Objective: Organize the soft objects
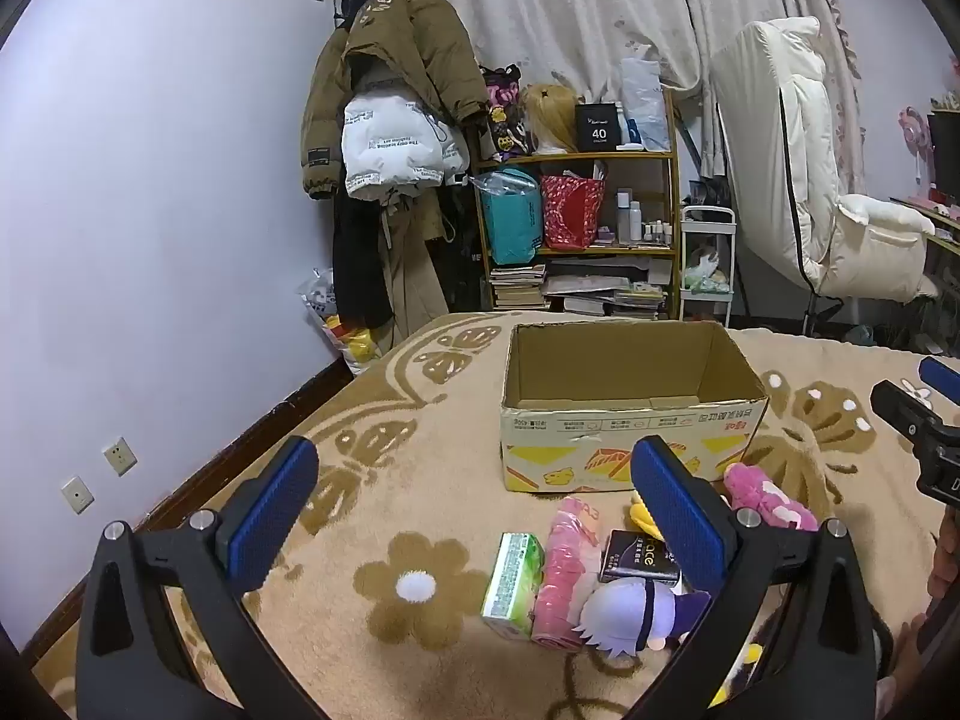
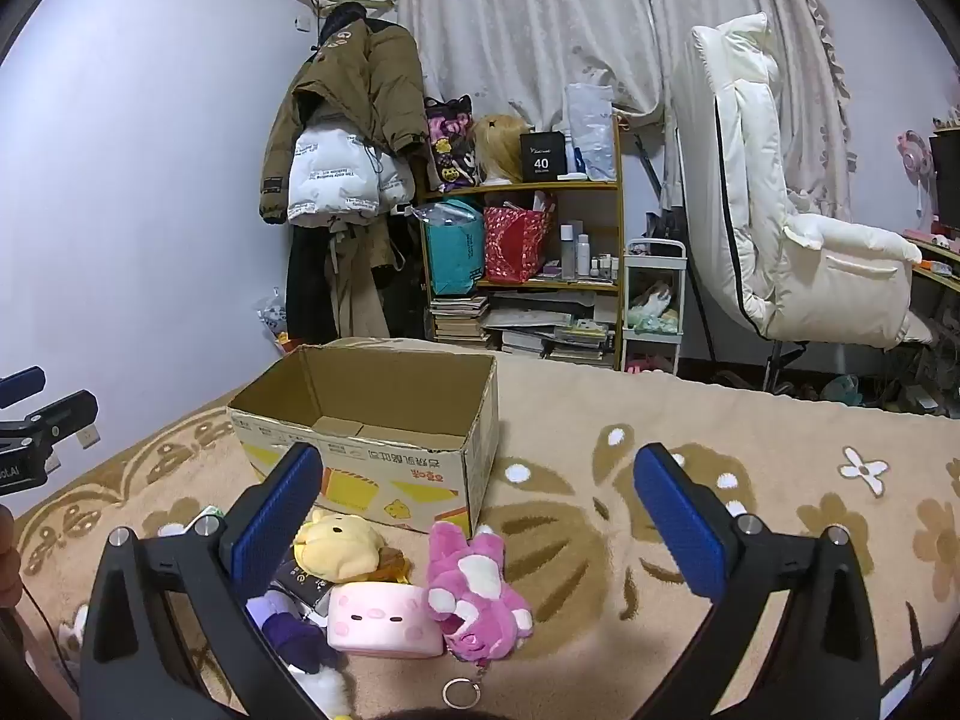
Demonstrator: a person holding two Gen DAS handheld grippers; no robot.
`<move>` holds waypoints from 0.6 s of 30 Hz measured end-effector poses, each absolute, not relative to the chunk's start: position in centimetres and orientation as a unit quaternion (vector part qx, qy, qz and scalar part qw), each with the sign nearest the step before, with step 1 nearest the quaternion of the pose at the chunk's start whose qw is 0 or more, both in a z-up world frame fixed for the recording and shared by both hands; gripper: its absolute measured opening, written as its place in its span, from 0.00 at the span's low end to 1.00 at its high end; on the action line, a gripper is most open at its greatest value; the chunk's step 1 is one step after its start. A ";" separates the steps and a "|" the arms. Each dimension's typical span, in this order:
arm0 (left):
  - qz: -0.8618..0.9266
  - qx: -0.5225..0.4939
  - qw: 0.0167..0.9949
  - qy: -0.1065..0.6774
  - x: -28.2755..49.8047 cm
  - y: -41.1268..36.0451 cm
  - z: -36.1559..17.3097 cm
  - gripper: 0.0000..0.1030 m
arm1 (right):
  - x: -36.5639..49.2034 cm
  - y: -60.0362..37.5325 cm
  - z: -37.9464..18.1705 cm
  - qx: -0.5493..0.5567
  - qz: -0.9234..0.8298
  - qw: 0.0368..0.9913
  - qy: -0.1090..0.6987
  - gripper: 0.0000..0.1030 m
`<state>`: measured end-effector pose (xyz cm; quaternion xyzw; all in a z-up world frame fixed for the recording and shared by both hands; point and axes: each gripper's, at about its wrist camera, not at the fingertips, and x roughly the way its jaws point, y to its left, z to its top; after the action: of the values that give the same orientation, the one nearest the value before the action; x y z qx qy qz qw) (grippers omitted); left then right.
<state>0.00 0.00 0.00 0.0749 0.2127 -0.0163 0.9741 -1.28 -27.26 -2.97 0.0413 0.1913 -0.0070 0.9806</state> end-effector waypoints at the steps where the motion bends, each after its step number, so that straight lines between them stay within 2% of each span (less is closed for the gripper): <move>1: -0.016 0.074 0.973 0.216 0.0 0.0 0.0 1.00 | -1.3 -27.3 -3.0 0.041 -0.008 0.981 0.191 1.00; 18: -0.015 0.071 0.973 0.218 0.2 0.0 -0.3 1.00 | -1.4 -27.2 -2.9 0.041 -0.008 0.982 0.186 1.00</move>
<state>0.19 0.00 -0.30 0.0713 0.2185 -0.0147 0.9731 -1.38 -27.22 -2.91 0.0413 0.1858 -0.0084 0.9817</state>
